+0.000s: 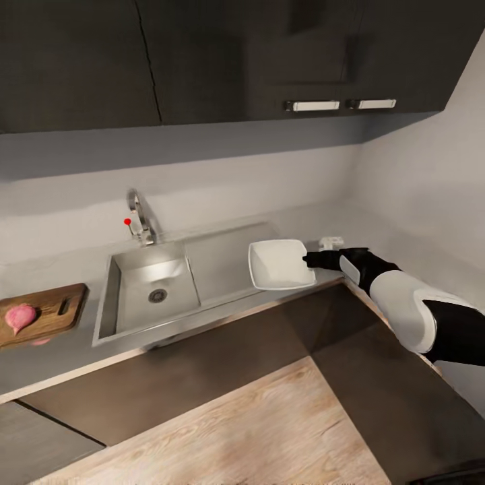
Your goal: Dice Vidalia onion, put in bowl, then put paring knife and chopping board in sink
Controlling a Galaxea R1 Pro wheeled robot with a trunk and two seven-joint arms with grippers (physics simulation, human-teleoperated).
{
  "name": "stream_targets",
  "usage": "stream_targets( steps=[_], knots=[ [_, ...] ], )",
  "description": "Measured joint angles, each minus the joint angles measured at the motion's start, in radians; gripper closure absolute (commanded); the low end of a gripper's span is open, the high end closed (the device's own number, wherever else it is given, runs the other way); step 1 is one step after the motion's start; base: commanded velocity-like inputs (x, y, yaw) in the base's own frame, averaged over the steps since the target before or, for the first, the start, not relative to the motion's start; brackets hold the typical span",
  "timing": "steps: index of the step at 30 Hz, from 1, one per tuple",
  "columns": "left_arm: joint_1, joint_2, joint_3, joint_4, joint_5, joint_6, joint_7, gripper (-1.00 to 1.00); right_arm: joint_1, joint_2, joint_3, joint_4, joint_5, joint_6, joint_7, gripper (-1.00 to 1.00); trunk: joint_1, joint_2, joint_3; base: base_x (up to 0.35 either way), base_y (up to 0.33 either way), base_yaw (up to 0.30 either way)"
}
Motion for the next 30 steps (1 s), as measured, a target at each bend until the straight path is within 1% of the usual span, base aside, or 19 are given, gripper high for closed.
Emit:
stream_targets(
  steps=[7,17,21,30],
  knots=[
    [0.000,0.000,0.000,0.001,0.000,0.000,-0.001,-1.00,0.000,0.002,-0.001,0.000,-0.001,0.001,-0.019,1.00,0.000,0.000,-0.003,-0.121,0.276,0.258],
    [0.000,0.000,0.000,0.001,0.000,0.000,-0.001,-1.00,0.000,0.002,-0.001,0.001,-0.002,0.001,-0.023,1.00,0.000,0.000,-0.008,-0.099,0.280,0.257],
    [0.000,0.000,-0.001,0.002,0.000,0.000,0.000,-1.00,0.000,-0.001,-0.003,0.000,-0.002,0.002,-0.022,1.00,0.000,0.000,-0.008,-0.019,0.289,0.055],
    [0.000,0.000,0.000,0.005,0.000,0.000,0.000,-1.00,0.000,-0.005,-0.003,-0.001,-0.002,0.002,-0.022,1.00,0.000,0.000,0.005,-0.001,0.293,0.002]
  ],
)
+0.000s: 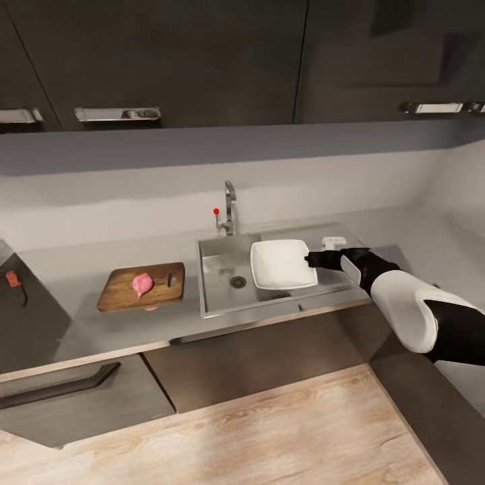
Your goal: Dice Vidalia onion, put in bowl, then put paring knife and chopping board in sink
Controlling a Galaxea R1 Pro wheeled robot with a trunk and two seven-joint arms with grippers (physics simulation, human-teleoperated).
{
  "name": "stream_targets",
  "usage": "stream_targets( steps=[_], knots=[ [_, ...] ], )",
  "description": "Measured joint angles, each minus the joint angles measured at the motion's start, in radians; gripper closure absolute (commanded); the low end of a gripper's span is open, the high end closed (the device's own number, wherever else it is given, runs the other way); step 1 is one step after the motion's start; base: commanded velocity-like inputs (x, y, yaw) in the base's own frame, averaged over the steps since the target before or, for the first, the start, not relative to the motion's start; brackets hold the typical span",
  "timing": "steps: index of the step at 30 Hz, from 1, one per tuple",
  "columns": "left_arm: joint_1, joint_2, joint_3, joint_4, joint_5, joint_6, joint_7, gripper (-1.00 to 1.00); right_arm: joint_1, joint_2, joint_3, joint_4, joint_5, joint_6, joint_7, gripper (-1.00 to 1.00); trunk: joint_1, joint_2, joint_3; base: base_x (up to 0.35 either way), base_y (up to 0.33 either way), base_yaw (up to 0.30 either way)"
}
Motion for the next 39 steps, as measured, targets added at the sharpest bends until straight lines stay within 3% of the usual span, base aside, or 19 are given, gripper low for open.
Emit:
stream_targets(
  steps=[14,39],
  knots=[
    [0.000,0.000,-0.001,0.001,0.000,0.000,0.000,-1.00,0.000,0.004,0.002,0.000,0.000,0.026,-0.001,1.00,0.000,0.000,0.022,-0.062,0.292,0.000],
    [0.000,-0.002,-0.001,0.005,0.000,0.000,0.000,-1.00,0.000,0.011,0.002,0.000,0.000,0.039,-0.013,1.00,0.000,0.000,0.061,-0.183,0.263,0.000]
  ],
)
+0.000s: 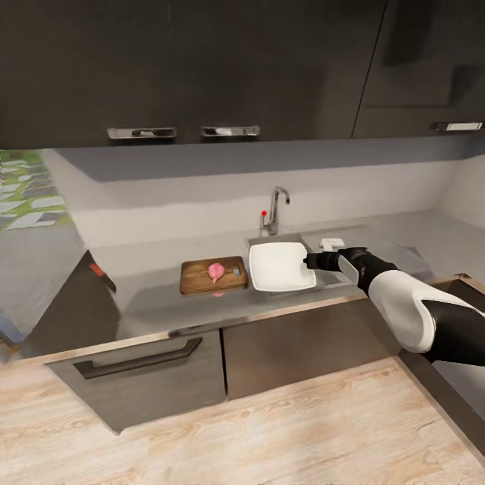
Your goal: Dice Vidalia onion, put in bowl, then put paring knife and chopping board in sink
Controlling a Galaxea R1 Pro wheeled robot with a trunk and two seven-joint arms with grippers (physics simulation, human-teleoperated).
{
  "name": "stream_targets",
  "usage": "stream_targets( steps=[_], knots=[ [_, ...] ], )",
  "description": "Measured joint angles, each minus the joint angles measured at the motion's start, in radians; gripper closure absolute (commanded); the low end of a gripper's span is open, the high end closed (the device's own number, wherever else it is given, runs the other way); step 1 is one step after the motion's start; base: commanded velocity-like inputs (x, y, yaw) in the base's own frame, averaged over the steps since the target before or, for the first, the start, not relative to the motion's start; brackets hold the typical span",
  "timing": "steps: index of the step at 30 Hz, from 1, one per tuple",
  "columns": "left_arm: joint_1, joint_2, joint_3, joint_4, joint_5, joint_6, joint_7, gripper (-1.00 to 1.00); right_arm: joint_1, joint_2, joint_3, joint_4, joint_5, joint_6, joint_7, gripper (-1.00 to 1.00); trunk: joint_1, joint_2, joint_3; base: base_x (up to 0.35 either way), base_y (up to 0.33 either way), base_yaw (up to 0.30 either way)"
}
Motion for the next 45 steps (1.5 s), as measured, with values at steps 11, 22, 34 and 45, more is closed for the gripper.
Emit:
stream_targets(
  steps=[11,22,34,45],
  knots=[
    [0.000,0.000,0.000,0.000,0.000,0.000,0.000,-1.00,0.000,0.016,0.000,0.000,-0.001,0.000,-0.026,1.00,0.000,0.000,0.017,-0.146,0.269,0.000],
    [0.000,0.000,0.000,0.000,0.000,0.000,0.000,-1.00,0.000,0.018,0.000,0.001,-0.002,0.000,-0.038,1.00,0.000,0.000,0.035,-0.004,0.297,0.000],
    [0.000,-0.001,0.000,0.000,0.000,0.000,0.000,-1.00,0.000,0.019,0.000,0.003,-0.002,0.000,-0.038,1.00,0.000,0.000,0.053,0.000,0.299,0.000],
    [0.000,-0.003,0.000,0.002,0.000,0.000,0.001,-1.00,0.000,0.046,0.000,0.005,-0.001,0.000,-0.063,1.00,0.000,0.000,0.066,-0.029,0.299,0.003]
  ],
)
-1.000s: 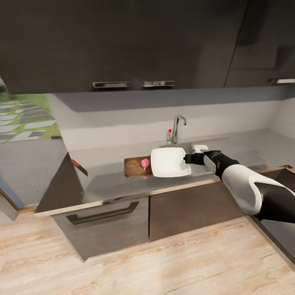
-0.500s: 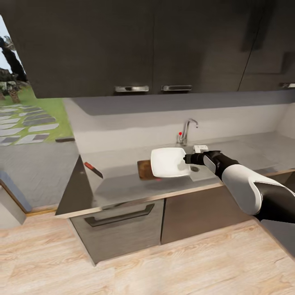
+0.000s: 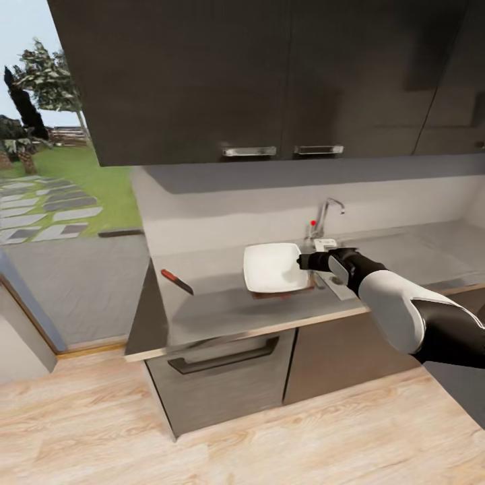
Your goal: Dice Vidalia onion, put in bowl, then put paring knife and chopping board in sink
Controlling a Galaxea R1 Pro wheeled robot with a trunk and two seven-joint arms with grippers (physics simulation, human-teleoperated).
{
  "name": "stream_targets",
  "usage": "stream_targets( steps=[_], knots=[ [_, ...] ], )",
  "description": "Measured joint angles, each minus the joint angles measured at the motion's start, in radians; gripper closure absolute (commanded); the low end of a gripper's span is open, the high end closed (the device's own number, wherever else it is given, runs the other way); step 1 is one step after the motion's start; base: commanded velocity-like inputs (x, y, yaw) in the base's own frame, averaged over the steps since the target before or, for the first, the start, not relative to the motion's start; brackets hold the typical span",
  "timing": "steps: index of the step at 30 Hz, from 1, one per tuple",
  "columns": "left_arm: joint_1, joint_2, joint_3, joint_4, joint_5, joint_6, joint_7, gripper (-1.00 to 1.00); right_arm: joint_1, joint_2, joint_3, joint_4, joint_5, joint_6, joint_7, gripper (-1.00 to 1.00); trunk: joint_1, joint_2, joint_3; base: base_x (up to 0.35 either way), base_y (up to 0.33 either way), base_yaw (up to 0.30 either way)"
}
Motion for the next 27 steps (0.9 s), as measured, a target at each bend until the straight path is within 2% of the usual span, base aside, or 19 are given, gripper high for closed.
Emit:
stream_targets(
  steps=[6,17,27],
  knots=[
    [0.000,0.000,0.000,0.000,0.000,0.000,0.000,-1.00,0.000,0.006,0.000,0.001,0.001,0.000,-0.005,1.00,0.000,0.000,0.002,-0.059,0.247,0.176],
    [0.000,0.000,-0.002,0.000,0.000,0.000,0.000,-1.00,0.000,0.008,0.001,0.006,0.002,0.000,-0.008,1.00,0.000,0.000,0.008,-0.005,0.021,0.249],
    [0.000,0.000,-0.002,0.001,0.000,0.000,0.000,-1.00,0.000,0.005,0.002,0.008,0.002,0.002,-0.007,1.00,0.000,0.000,0.008,0.000,0.000,0.034]
  ],
)
